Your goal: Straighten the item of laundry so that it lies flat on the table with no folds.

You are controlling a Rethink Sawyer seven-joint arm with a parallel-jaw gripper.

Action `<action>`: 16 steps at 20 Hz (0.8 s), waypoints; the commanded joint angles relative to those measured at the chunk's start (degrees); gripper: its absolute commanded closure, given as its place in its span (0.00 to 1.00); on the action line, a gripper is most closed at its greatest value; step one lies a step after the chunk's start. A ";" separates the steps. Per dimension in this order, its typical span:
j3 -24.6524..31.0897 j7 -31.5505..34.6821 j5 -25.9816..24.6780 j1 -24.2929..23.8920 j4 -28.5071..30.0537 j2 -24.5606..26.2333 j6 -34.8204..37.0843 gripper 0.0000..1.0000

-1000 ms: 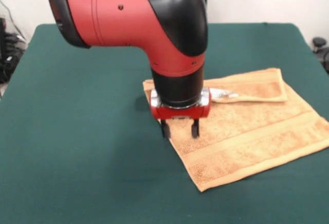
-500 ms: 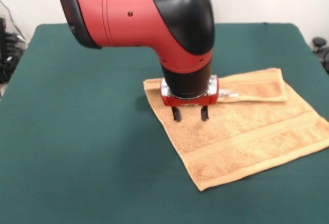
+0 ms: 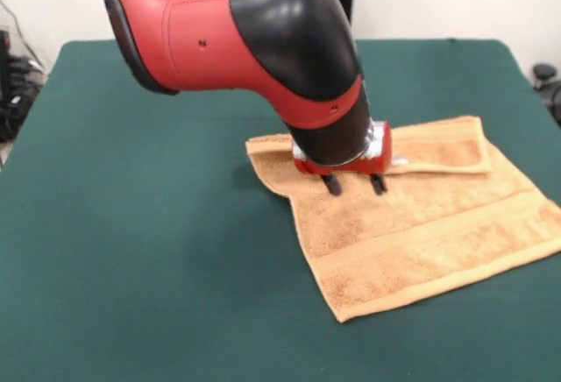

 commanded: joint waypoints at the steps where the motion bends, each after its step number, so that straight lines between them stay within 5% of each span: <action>1: 7.84 7.15 6.85 1.40 8.27 6.33 3.89 0.00; 16: 5.57 6.52 10.39 3.25 9.36 4.46 8.80 0.00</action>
